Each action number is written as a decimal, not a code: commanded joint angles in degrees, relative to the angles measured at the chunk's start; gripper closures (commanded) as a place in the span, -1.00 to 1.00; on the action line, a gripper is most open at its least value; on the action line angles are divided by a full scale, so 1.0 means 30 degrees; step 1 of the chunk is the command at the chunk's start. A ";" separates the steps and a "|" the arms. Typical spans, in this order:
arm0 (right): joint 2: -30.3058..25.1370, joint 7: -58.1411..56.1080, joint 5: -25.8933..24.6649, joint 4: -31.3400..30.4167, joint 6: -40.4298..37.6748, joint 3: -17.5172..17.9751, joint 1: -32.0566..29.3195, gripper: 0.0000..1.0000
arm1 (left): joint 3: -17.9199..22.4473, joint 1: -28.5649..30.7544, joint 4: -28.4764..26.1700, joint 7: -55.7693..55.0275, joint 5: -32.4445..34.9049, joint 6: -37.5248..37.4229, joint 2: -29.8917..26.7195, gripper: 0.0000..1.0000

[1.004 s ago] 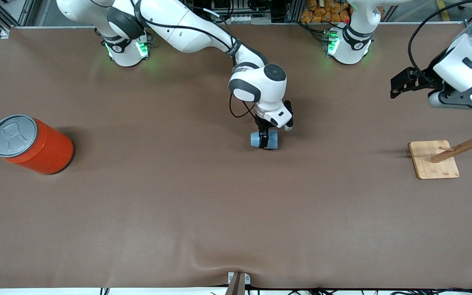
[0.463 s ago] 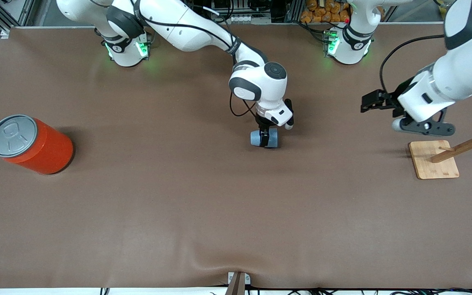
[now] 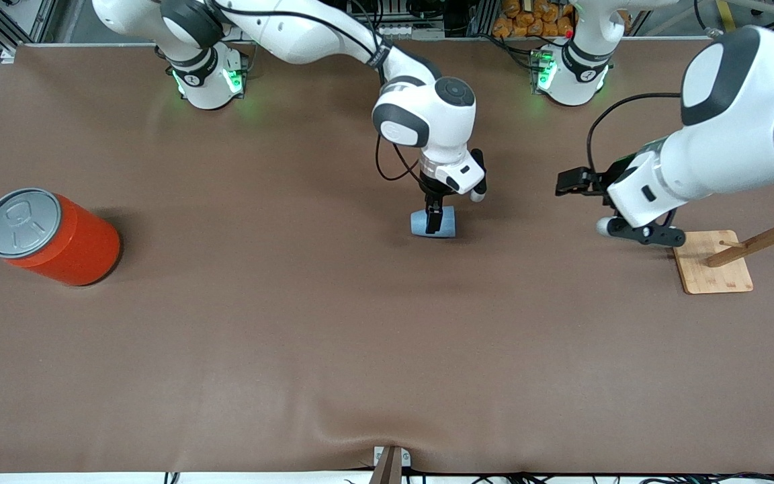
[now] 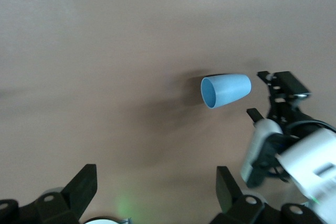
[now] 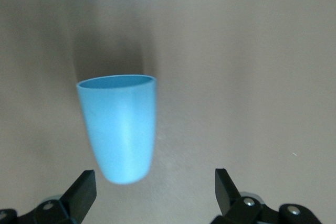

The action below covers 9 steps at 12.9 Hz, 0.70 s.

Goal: Flip cup
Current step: 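Withdraw the right gripper while the left gripper reaches the cup's side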

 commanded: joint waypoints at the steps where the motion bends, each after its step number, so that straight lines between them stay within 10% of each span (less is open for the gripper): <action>1: -0.1771 -0.0074 -0.0035 -0.0803 -0.1463 0.2150 -0.2732 -1.00 | 0.0020 -0.0517 -0.0139 -0.0220 -0.0408 0.0820 0.0518 -1.00; 9: -0.5463 0.0015 0.3594 -0.0509 -0.2936 0.2508 -1.1169 -1.00 | -0.0009 -0.1456 -0.1452 -0.0279 -0.1926 0.4360 0.2365 -1.00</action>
